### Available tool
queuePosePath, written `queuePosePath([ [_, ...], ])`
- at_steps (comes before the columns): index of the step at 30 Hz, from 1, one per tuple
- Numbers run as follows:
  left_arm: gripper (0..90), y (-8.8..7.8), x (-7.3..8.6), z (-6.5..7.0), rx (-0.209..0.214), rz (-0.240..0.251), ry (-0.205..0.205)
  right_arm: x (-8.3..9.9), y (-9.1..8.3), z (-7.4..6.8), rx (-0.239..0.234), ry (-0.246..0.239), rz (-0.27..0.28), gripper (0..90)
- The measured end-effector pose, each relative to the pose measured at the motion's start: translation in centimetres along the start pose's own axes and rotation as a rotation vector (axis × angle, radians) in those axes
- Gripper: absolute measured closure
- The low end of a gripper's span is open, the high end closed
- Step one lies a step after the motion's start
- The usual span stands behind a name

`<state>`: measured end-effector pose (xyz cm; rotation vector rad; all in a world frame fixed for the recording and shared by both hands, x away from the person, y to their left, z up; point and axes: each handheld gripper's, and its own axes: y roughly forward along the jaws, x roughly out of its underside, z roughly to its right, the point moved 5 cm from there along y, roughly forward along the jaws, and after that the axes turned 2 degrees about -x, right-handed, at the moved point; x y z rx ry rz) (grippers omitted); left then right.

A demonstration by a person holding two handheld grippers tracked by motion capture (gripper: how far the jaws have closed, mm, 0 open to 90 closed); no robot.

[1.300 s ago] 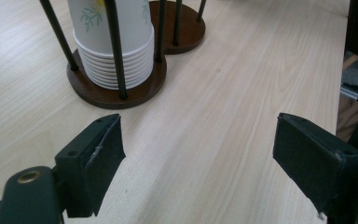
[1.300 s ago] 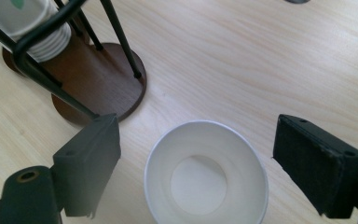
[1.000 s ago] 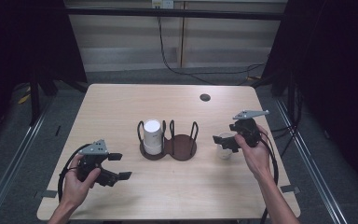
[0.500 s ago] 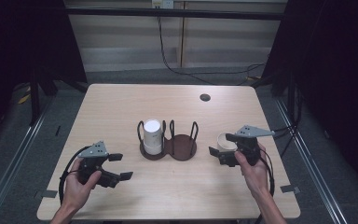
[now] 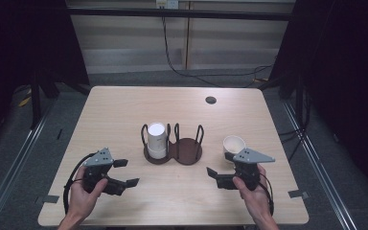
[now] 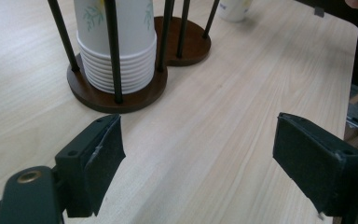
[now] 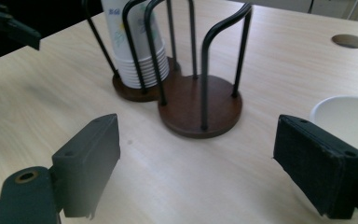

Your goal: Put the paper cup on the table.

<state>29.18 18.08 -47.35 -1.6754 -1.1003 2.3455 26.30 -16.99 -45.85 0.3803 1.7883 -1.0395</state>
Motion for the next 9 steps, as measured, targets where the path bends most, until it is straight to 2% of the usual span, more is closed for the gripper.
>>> queuePosePath([
  [3,16.1,0.2,0.1,-0.1,0.003,-0.006,-0.009,1.1,0.5,-0.4,-0.022,0.033,0.041,14.0],
  [6,16.2,0.3,0.5,0.0,0.006,-0.028,0.006,2.1,1.2,-0.5,-0.028,0.031,0.016,14.0],
  [9,16.2,0.6,0.9,0.3,0.006,-0.037,0.003,2.4,1.5,-0.6,-0.042,0.043,0.001,13.4],
])
